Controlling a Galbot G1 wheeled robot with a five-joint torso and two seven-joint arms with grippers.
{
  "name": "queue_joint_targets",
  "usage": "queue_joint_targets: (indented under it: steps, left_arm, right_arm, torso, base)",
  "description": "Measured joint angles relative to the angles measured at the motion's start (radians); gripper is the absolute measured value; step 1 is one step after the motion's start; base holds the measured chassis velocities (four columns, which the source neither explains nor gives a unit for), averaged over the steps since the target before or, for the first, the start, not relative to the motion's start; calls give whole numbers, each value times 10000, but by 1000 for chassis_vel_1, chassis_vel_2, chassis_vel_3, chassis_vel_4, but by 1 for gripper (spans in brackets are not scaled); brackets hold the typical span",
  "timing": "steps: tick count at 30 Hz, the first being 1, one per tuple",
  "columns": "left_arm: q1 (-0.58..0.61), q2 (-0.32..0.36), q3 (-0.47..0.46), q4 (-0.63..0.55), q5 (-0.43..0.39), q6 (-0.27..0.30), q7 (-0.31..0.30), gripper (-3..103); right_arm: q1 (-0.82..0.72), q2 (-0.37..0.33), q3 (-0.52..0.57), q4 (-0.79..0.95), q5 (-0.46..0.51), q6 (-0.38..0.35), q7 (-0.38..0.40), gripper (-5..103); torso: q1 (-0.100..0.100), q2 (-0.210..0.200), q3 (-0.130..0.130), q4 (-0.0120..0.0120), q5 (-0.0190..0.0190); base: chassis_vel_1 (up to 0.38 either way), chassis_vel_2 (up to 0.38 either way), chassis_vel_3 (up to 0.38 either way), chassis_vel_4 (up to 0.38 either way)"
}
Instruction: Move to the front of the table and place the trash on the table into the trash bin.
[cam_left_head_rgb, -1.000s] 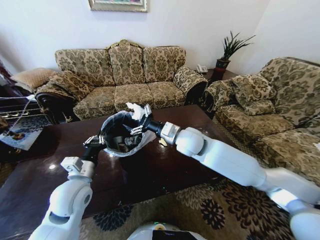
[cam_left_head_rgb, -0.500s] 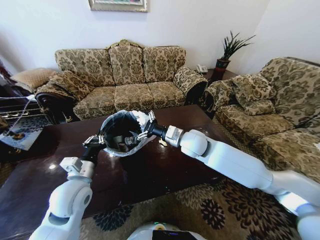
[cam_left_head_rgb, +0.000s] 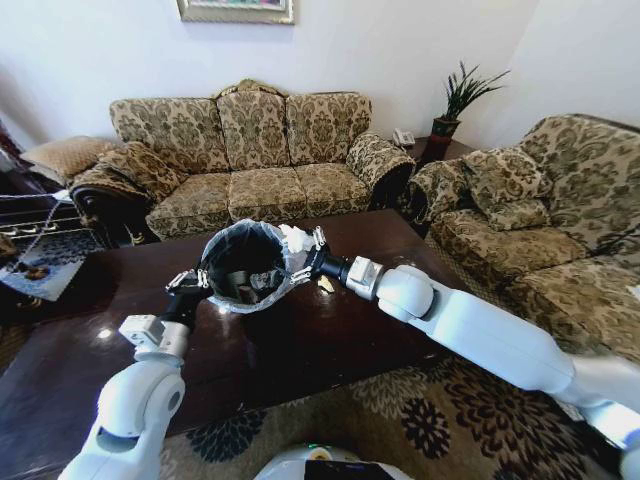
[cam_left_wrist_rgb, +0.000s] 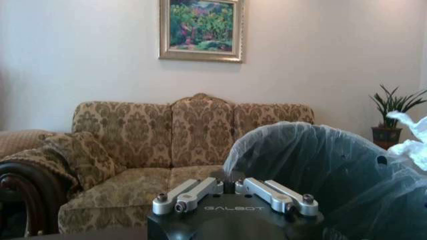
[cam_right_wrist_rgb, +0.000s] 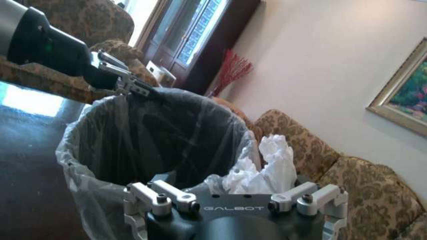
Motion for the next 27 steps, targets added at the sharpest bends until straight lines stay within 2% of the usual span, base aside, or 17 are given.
queue_joint_targets:
  steps: [6,19,27]
  left_arm:
    - [52,-67,-1,-62,37,24,-19,3]
    - [166,-112,-23,-191,49,62,-8,3]
    - [171,-108,-31,-221,55,76,25,3]
  right_arm:
    - [-281,-379,299,88,2,147,-342,100]
    - [-533,-745,858,351,-237,371,-1039,100]
    - [-253,-1161,1241,476,-1413,850,-2236,100]
  torso:
    - [0,0,0,-1,0]
    - [0,0,0,-1,-1]
    - [0,0,0,-2,1]
  base:
    - [0,0,0,0]
    - [0,0,0,0]
    - [0,0,0,0]
